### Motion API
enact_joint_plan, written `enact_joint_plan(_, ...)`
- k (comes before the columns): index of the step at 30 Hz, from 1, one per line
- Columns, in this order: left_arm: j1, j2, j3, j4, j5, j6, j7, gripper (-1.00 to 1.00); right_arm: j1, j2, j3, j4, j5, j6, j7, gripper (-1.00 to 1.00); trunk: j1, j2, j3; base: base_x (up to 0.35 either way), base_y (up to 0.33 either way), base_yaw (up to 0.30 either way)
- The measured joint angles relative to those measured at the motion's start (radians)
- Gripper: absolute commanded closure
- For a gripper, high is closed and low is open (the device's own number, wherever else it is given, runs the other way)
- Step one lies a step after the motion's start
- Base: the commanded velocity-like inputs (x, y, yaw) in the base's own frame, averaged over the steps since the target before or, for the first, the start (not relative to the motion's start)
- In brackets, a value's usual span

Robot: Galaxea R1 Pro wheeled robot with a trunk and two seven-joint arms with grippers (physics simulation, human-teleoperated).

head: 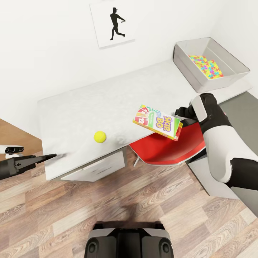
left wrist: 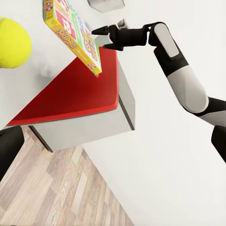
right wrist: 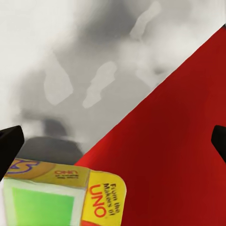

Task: Put all the toys in the child's room - the three board games (two on the bed and one on the table), the two jigsaw puzzles on the table, and the tennis ball on the table - inside the toy box on the table in the child's room.

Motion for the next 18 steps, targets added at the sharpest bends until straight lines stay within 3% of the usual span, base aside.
enact_joint_plan(18, 0.001, -0.001, 0.0, 0.0, 0.0, 0.0, 0.0, -1.0, 0.0, -0.001, 0.0, 0.021, 0.001, -0.002, 0.001, -1.0, 0.0, 0.0, -0.009, -0.017, 0.021, 0.0)
